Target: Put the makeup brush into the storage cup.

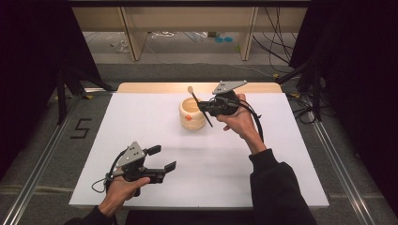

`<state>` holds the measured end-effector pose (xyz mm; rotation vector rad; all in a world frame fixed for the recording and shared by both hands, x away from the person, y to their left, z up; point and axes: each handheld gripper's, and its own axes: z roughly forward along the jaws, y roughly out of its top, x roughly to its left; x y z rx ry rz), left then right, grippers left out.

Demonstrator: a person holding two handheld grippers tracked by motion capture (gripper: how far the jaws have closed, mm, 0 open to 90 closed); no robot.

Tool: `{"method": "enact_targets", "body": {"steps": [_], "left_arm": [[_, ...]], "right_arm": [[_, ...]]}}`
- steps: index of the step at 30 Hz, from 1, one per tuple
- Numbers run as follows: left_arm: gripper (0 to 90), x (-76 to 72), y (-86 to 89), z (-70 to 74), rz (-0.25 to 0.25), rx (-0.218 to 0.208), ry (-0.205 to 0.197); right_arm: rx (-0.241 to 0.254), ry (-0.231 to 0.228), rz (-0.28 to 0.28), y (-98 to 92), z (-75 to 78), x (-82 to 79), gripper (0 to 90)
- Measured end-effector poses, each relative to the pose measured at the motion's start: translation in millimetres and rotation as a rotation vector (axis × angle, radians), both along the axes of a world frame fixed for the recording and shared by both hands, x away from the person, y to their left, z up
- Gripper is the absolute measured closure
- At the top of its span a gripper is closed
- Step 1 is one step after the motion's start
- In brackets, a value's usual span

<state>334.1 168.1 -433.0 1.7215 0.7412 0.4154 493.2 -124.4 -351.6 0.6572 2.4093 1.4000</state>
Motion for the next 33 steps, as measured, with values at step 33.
{"method": "enact_targets", "body": {"steps": [33], "left_arm": [[15.8,-0.6,-1.0,-0.5,-0.004,-0.021,0.025]], "right_arm": [[0.118,-0.018,-0.072,0.6,-7.0,23.4,83.4]]}}
